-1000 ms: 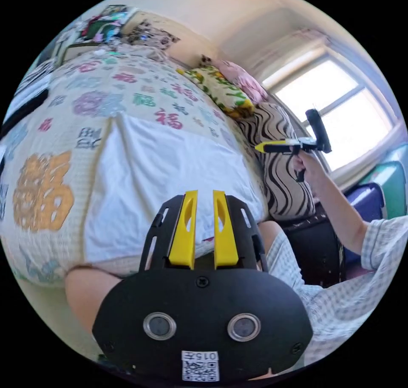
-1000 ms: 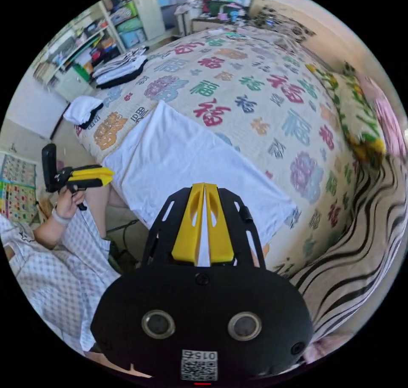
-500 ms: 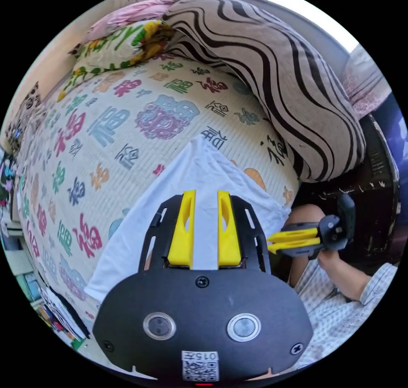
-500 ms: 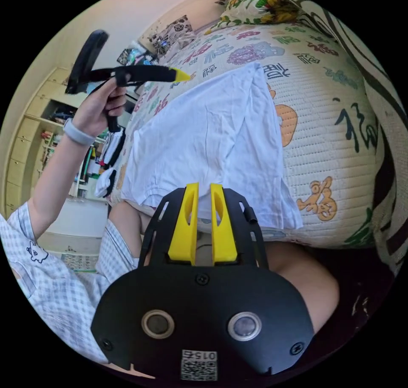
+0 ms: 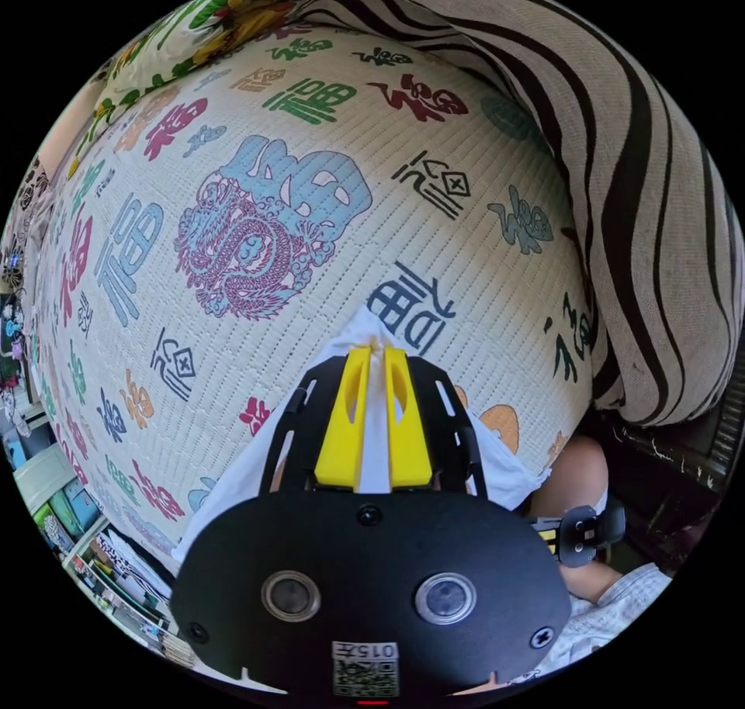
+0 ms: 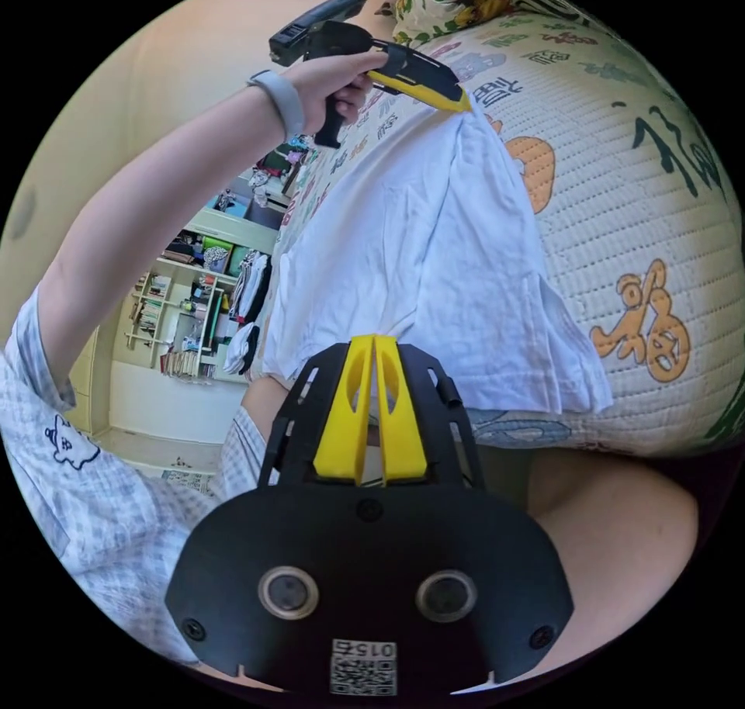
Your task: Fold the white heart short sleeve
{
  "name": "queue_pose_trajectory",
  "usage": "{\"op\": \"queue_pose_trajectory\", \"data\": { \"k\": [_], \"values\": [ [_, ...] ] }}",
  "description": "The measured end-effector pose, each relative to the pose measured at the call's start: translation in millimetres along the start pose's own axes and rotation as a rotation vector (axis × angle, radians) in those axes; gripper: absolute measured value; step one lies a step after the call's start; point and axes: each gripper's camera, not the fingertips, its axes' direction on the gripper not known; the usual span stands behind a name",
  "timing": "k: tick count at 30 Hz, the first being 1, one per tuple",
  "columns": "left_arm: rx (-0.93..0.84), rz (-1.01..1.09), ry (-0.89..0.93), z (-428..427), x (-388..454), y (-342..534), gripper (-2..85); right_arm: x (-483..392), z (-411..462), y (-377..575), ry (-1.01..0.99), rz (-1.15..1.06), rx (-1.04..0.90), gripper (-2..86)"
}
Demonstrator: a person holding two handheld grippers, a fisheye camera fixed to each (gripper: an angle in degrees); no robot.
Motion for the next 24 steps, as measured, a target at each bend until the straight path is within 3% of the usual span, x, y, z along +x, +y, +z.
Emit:
{"op": "queue_pose_trajectory", "data": {
  "k": [4, 9, 12, 24],
  "values": [
    [0.009, -0.002, 0.042, 7, -2, -12, -0.2, 16, 1, 11, 0.027, -0.007, -0.011, 0.0],
    [0.011, 0.024, -0.001, 12, 4, -19, -0.4, 30, -17, 18, 0.070, -0.017, 0.152, 3.8],
    [0.004, 0.029, -0.026, 12, 6, -21, -0.3, 38, -8, 12, 0.077, -0.026, 0.107, 6.3],
    [0.034, 0.033, -0.088, -15, -16, -12, -0.6, 30, -9, 21, 0.137, -0.061, 0.066, -0.2]
  ]
}}
